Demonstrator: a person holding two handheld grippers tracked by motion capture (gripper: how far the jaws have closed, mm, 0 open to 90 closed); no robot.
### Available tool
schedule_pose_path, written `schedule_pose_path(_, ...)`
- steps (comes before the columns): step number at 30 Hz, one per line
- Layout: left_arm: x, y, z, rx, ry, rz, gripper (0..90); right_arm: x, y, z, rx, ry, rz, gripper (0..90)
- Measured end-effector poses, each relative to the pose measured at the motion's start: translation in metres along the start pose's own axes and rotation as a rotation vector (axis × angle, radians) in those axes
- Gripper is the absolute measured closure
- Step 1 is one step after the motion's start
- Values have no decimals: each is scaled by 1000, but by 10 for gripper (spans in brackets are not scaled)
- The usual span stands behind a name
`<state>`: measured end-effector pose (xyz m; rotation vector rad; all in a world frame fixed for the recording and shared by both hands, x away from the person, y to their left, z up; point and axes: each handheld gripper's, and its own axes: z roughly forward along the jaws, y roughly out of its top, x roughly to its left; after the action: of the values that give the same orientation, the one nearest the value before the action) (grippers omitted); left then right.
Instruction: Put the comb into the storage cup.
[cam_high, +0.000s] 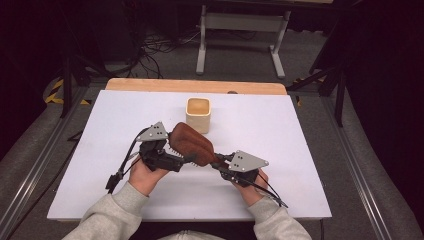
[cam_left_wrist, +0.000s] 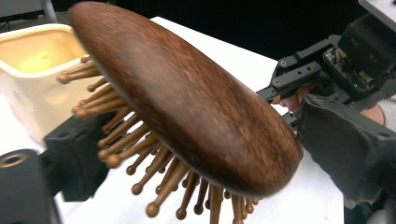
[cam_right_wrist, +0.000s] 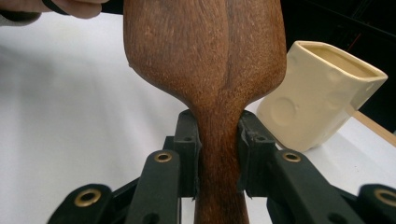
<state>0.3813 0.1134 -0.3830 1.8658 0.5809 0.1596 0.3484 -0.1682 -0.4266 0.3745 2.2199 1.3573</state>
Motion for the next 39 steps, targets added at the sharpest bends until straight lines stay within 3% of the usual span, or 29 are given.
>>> schedule_pose_path(4, 1, 1, -3, 0, -9, -22, 212, 3, 0, 2, 15, -10, -29, 718)
schedule_pose_path(11, 0, 1, -5, 16, -28, -23, 306, 4, -1, 3, 31, -9, -38, 715)
schedule_pose_path(18, -6, 5, -8, 33, -52, 28, 442, 4, -2, 6, 46, -2, -45, 702)
schedule_pose_path(21, -7, 6, -9, 24, -88, 20, 509, 3, -2, 5, 51, -3, -41, 693)
schedule_pose_path(26, -11, 11, -12, 23, -130, 32, 554, 3, -3, 7, 49, 14, -45, 686)
schedule_pose_path(36, -20, 19, -16, 17, -122, 74, 568, 2, -1, 4, 7, 36, -40, 684)
schedule_pose_path(39, -23, 25, -18, 26, -110, 93, 569, 1, 0, 2, -17, 43, -18, 639)
